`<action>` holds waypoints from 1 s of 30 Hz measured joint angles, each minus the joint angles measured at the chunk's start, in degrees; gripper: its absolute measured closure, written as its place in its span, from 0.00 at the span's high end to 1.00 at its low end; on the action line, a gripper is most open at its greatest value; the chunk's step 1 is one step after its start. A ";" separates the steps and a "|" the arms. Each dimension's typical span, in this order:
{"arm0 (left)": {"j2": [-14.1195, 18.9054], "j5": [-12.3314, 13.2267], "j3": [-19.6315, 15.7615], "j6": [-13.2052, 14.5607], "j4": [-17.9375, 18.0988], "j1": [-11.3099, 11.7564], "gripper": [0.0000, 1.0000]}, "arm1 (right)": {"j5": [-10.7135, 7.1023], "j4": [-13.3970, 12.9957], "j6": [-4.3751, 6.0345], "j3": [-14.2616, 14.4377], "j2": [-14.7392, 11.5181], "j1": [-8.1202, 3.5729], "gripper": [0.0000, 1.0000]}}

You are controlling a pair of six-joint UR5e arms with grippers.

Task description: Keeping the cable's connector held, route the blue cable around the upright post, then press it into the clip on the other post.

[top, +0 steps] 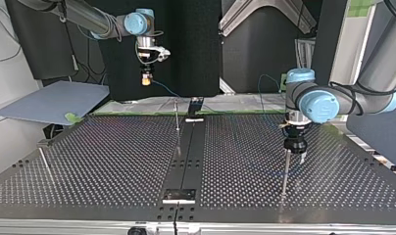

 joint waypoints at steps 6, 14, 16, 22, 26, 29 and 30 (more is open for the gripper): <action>-0.03 0.33 0.00 -3.13 -0.32 0.39 1.00 | -0.03 -0.72 -0.03 0.01 -0.73 -0.10 0.00; -0.05 1.53 -0.01 -7.11 -0.44 0.67 1.00 | -1.09 -1.26 -0.12 0.02 -0.79 -0.21 0.00; -0.04 1.54 -0.01 -7.95 -0.65 0.70 1.00 | -1.52 -1.31 -0.13 0.02 -0.79 -0.19 0.00; -0.06 1.55 -0.02 -10.67 -1.54 0.76 1.00 | -2.56 -1.34 -0.11 0.02 -0.79 -0.19 0.00; -0.07 1.56 -0.05 -12.71 -2.22 0.83 1.00 | -2.91 -1.35 -0.11 0.03 -0.79 -0.12 0.00; -0.07 1.54 -0.07 -14.19 -3.21 1.22 1.00 | -3.09 -1.35 -0.12 0.03 -0.79 0.00 0.00; -0.08 1.54 -0.08 -14.62 -3.50 1.36 1.00 | -3.13 -1.35 -0.10 0.02 -0.79 0.04 0.00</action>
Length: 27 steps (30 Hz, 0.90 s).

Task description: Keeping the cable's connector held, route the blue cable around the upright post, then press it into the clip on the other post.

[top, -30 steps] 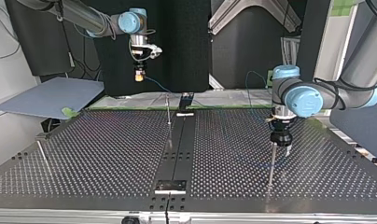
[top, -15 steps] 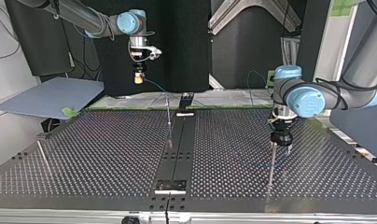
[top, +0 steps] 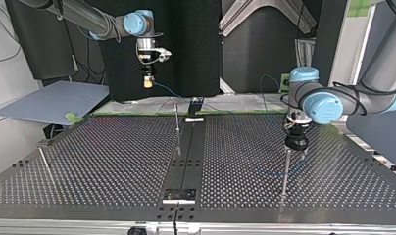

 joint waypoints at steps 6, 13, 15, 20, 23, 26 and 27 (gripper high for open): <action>-0.01 0.00 -0.01 -2.81 -0.69 0.70 1.00 | -0.27 -0.02 0.16 0.00 0.00 0.05 0.00; 0.02 -0.26 -0.63 -5.15 -0.14 1.62 1.00 | -0.76 -0.24 0.28 0.00 0.00 0.07 0.00; 0.03 -0.33 -0.88 -5.35 -0.09 1.92 1.00 | -0.95 -0.34 0.30 0.00 0.00 0.07 0.00; 0.04 -0.83 -1.16 -5.87 0.10 2.79 1.00 | -1.34 -0.62 0.36 0.00 0.00 0.08 0.00; 0.04 -0.93 -1.22 -5.85 0.20 3.15 1.00 | -1.42 -0.68 0.39 0.00 0.00 0.07 0.00; 0.06 -0.82 -1.23 -5.95 0.19 3.48 1.00 | -1.48 -0.75 0.39 0.00 0.00 0.07 0.00; 0.06 -0.73 -1.23 -5.97 0.15 3.56 1.00 | -1.48 -0.78 0.40 0.00 0.00 0.07 0.00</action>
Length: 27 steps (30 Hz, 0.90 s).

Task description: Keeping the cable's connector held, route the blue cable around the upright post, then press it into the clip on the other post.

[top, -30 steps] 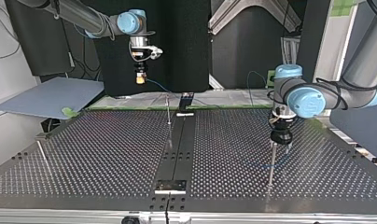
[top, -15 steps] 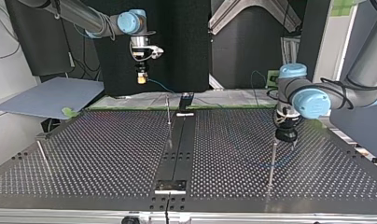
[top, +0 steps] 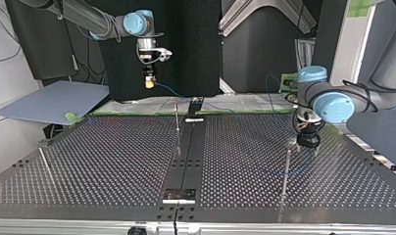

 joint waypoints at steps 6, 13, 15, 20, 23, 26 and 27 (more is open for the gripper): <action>0.01 0.68 -0.02 0.35 -1.05 0.17 1.00 | -0.04 -0.08 0.00 0.01 0.00 -0.12 0.00; 0.75 1.78 -0.82 0.94 -2.56 0.04 1.00 | -0.13 -0.08 0.00 0.00 0.00 -0.17 0.00; 1.54 2.28 -1.62 0.47 -2.11 0.05 1.00 | -0.14 -0.05 0.00 0.00 0.00 -0.18 0.00; 3.77 3.61 -3.71 -0.26 -0.21 -0.39 1.00 | -0.15 -0.02 0.00 0.01 0.00 -0.17 0.00; 4.66 3.75 -4.14 -0.16 -0.06 -0.65 1.00 | -0.15 -0.06 0.00 0.01 0.00 -0.15 0.00; 4.99 3.71 -4.31 0.00 -0.55 -0.79 1.00 | -0.15 -0.08 0.00 0.00 0.00 -0.12 0.00; 5.04 3.65 -4.40 0.06 -0.69 -0.79 1.00 | -0.15 -0.09 0.00 0.01 0.00 -0.11 0.00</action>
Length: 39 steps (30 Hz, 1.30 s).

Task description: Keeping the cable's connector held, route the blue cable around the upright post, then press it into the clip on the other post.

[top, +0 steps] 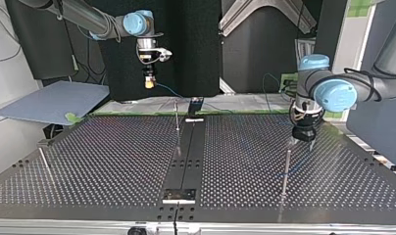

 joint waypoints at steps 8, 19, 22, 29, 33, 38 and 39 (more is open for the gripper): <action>1.55 -1.67 -1.02 0.26 -0.43 0.72 1.00 | 0.00 0.01 0.00 0.00 -0.01 0.09 0.00; 3.75 -2.08 -1.31 1.03 -1.61 0.82 1.00 | 0.00 -0.02 0.00 0.00 0.00 0.10 0.00; 4.83 -2.06 -2.05 1.32 -1.79 0.62 1.00 | -0.06 -0.06 0.00 0.00 0.00 0.10 0.00; 8.10 -0.68 -3.91 1.80 -2.06 -0.61 1.00 | -0.32 -0.10 0.00 0.00 0.00 0.08 0.00; 9.95 -0.23 -4.66 1.94 -2.37 -1.46 1.00 | -0.34 -0.14 0.00 -0.01 0.00 0.04 0.00; 12.12 -0.29 -4.99 3.44 -4.41 -2.52 1.00 | -0.43 -0.18 0.00 0.00 0.00 0.03 0.00; 12.44 -0.47 -5.00 3.78 -4.86 -2.68 1.00 | -0.49 -0.18 0.00 -0.01 0.00 0.03 0.00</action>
